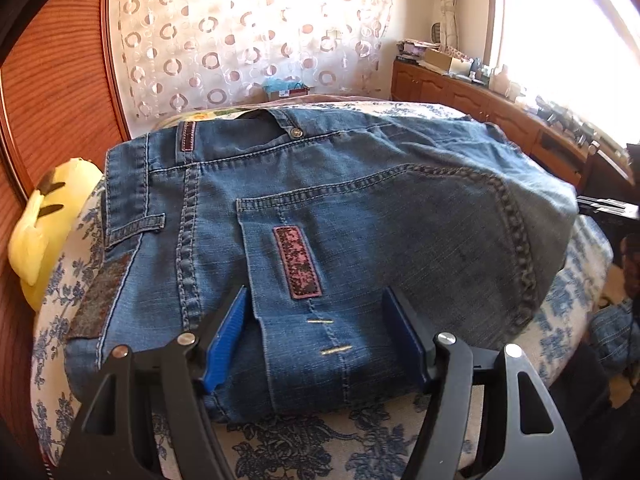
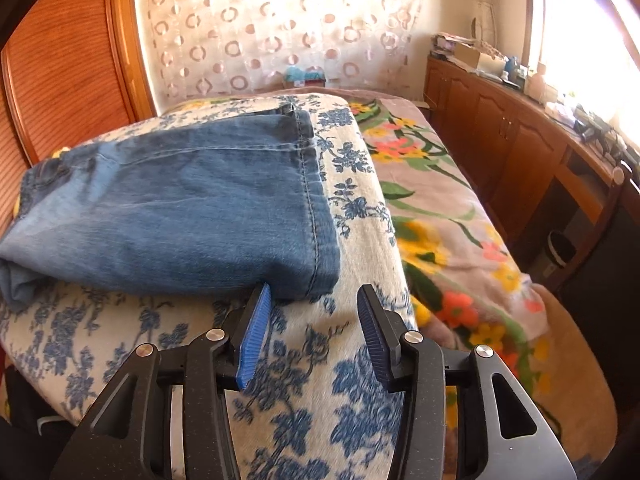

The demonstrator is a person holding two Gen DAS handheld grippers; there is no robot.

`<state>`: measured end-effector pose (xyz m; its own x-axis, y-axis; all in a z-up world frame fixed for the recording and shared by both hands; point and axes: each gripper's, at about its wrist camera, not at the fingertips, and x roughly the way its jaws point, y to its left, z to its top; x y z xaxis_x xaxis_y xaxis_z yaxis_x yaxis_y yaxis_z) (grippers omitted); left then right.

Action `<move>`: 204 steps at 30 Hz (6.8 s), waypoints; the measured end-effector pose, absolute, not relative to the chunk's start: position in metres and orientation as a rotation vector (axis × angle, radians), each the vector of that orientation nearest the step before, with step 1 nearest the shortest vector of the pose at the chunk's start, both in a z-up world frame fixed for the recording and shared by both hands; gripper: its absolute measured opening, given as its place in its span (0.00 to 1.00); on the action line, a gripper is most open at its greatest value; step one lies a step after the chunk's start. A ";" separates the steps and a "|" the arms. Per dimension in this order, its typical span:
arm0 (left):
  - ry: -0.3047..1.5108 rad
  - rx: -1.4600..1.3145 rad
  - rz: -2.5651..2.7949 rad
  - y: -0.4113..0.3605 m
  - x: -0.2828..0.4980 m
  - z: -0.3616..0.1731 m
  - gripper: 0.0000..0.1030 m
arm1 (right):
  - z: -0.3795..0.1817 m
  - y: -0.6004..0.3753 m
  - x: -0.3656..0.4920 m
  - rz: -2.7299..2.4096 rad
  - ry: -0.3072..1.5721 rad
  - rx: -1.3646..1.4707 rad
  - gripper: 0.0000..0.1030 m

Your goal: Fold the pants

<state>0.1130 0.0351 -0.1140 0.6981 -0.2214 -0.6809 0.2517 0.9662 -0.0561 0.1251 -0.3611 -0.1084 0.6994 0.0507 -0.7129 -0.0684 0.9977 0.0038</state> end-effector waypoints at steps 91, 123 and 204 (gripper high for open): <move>0.767 0.024 -0.371 0.021 0.157 -0.075 0.49 | -0.091 -0.224 0.169 0.338 0.680 -0.067 0.35; 0.798 0.102 -0.396 -0.011 0.133 -0.083 0.01 | -0.110 -0.229 0.184 0.355 0.779 0.000 0.45; 0.705 0.093 -0.082 0.150 0.209 -0.033 0.47 | -0.109 -0.230 0.183 0.344 0.776 -0.002 0.48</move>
<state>0.2086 0.1503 -0.0326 0.7588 -0.0438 -0.6498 0.1064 0.9927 0.0574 0.1834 -0.2299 -0.1091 0.6608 0.3037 -0.6864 -0.3053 0.9442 0.1239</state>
